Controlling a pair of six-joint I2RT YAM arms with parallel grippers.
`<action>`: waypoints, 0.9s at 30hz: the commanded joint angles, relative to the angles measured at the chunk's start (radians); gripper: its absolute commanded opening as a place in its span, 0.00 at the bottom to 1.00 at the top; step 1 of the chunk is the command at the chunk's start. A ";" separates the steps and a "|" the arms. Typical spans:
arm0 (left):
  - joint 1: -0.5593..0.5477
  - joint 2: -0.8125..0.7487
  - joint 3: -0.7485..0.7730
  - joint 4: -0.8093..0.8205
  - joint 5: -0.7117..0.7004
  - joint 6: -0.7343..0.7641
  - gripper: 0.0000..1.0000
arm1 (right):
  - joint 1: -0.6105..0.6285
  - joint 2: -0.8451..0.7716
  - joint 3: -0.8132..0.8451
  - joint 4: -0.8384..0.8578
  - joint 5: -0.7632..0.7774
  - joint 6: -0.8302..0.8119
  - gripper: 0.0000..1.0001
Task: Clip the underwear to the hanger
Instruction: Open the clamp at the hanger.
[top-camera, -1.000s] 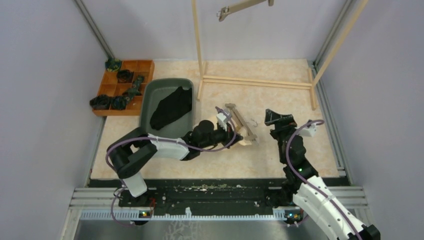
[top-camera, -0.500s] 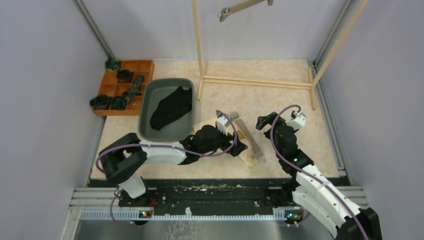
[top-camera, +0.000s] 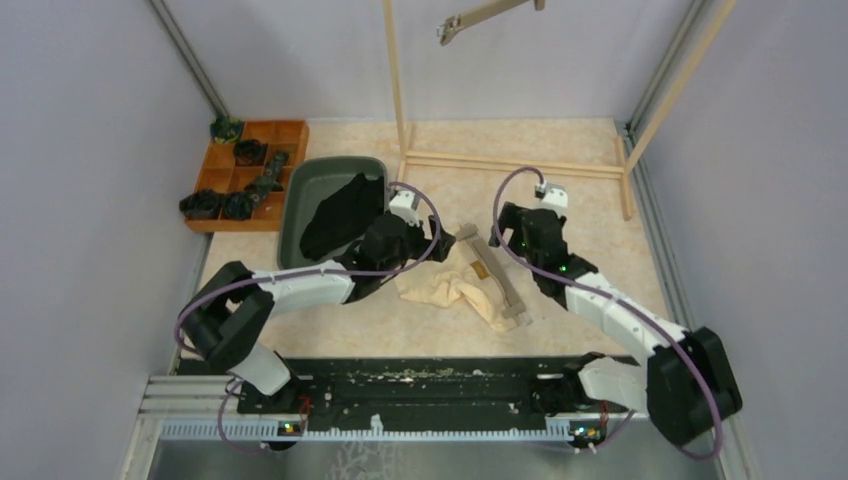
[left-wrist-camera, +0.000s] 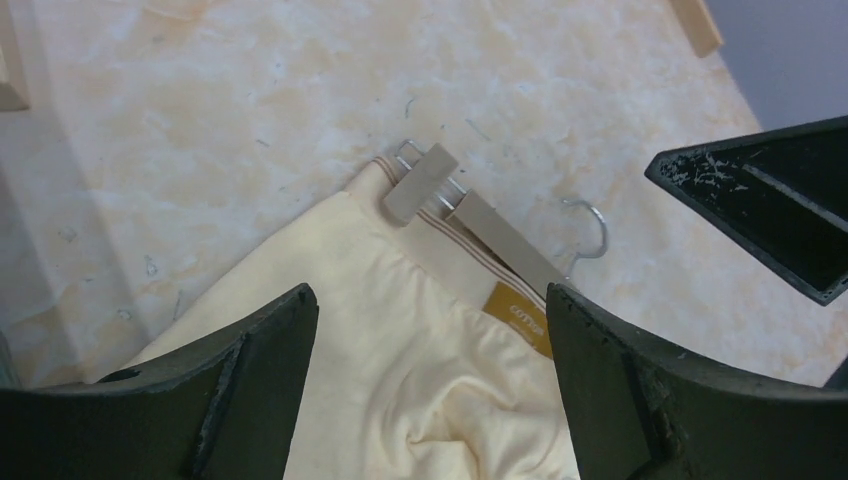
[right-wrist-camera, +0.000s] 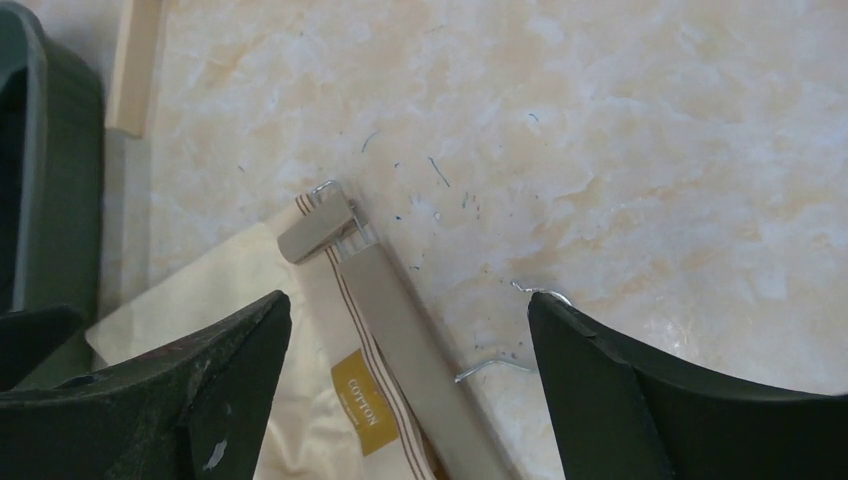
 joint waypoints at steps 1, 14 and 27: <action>0.020 0.054 0.006 0.022 0.028 -0.027 0.88 | -0.001 0.145 0.129 -0.003 -0.042 -0.127 0.87; 0.057 0.054 -0.021 0.027 0.047 -0.085 0.88 | 0.068 0.420 0.240 0.028 -0.028 -0.275 0.84; 0.111 0.045 -0.069 0.054 0.100 -0.112 0.88 | 0.068 0.551 0.273 0.058 -0.119 -0.294 0.73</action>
